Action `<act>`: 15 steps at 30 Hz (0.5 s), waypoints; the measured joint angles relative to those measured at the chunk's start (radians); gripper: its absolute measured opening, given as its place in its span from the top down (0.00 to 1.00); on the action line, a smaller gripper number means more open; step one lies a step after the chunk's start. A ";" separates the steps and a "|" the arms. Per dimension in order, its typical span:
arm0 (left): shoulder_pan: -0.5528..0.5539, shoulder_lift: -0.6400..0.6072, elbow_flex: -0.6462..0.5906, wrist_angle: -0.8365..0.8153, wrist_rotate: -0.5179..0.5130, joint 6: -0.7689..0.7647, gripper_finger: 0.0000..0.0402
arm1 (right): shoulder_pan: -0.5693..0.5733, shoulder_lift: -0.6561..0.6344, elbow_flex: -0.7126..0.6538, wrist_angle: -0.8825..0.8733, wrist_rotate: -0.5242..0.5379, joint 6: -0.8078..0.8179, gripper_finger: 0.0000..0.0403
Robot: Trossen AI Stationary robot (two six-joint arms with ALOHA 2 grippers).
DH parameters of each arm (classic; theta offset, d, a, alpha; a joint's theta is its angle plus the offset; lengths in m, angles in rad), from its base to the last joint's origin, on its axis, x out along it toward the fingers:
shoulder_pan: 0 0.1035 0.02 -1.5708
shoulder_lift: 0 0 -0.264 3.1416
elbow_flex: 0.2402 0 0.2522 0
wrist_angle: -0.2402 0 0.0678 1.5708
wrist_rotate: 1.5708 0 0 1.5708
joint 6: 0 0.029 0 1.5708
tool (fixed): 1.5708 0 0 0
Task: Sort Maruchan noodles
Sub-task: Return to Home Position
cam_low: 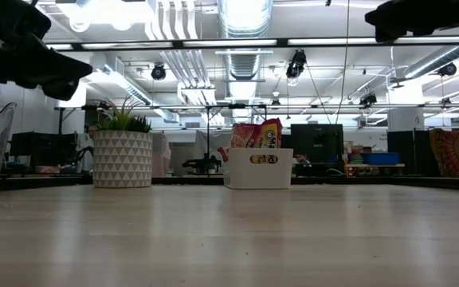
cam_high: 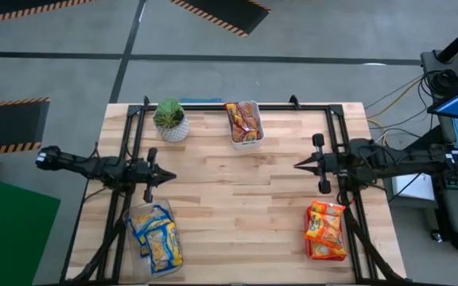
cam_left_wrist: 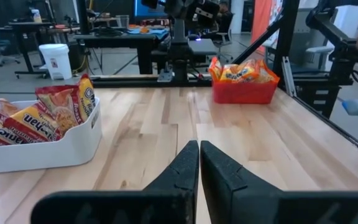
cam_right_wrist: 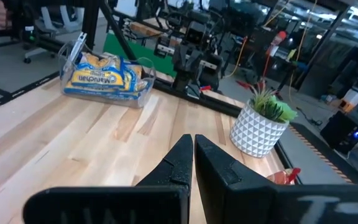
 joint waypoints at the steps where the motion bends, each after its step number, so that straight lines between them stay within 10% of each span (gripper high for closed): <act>1: 0.000 -0.003 -0.003 0.000 0.000 0.000 1.00 | 0.000 -0.018 -0.009 0.000 0.000 0.000 0.98; 15: 0.002 -0.053 -0.058 0.067 0.017 -0.015 1.00 | 0.000 -0.355 -0.141 0.000 0.000 0.014 0.98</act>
